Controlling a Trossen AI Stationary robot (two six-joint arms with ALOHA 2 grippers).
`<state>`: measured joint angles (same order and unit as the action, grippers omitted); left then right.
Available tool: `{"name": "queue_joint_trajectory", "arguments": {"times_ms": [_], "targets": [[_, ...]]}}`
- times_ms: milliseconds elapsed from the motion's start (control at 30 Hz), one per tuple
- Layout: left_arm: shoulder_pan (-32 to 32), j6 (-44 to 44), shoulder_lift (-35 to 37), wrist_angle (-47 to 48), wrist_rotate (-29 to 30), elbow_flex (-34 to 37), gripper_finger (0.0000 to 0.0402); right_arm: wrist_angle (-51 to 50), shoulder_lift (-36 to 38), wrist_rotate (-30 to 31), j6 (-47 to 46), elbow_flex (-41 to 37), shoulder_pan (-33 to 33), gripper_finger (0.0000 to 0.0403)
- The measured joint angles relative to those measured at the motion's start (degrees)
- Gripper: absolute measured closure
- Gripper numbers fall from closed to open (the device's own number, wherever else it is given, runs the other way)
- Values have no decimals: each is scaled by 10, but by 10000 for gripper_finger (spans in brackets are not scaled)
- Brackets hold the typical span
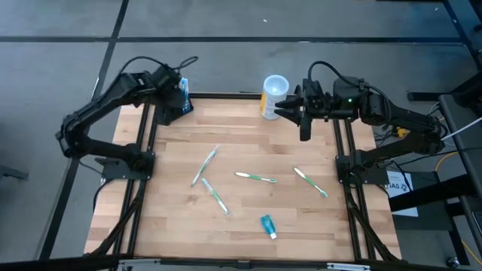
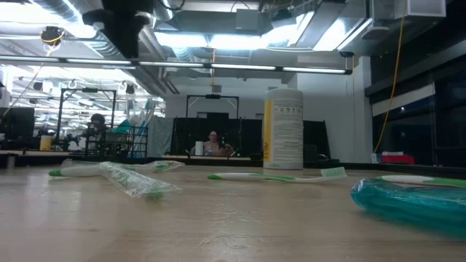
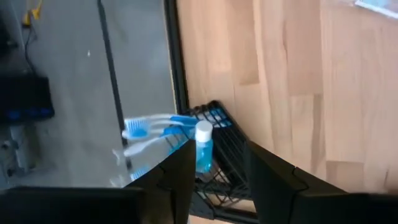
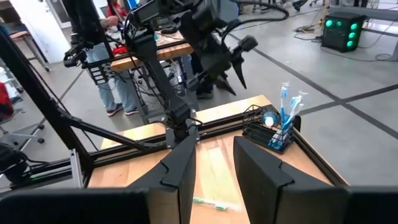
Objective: Pick & Place toothbrushing station
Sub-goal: Put the blue mouthwash bottle into the middle section of the black organizer
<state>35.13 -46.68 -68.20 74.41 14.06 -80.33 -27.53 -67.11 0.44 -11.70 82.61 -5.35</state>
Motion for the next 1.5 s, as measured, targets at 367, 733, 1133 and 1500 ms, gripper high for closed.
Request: {"name": "queue_joint_trajectory", "arguments": {"times_ms": [367,733,1133,1500], "targets": [[63,-14,-99,8,135,0,229,0,0,32,-2,0,47,293],[89,-51,-115,-29,28,22,235,0,0,37,4,0,79,293],[116,-39,-205,-49,63,43,185,-6,0,32,-6,0,79,293],[119,-47,-228,-57,28,43,176,-26,14,44,-16,0,79,293]]}}
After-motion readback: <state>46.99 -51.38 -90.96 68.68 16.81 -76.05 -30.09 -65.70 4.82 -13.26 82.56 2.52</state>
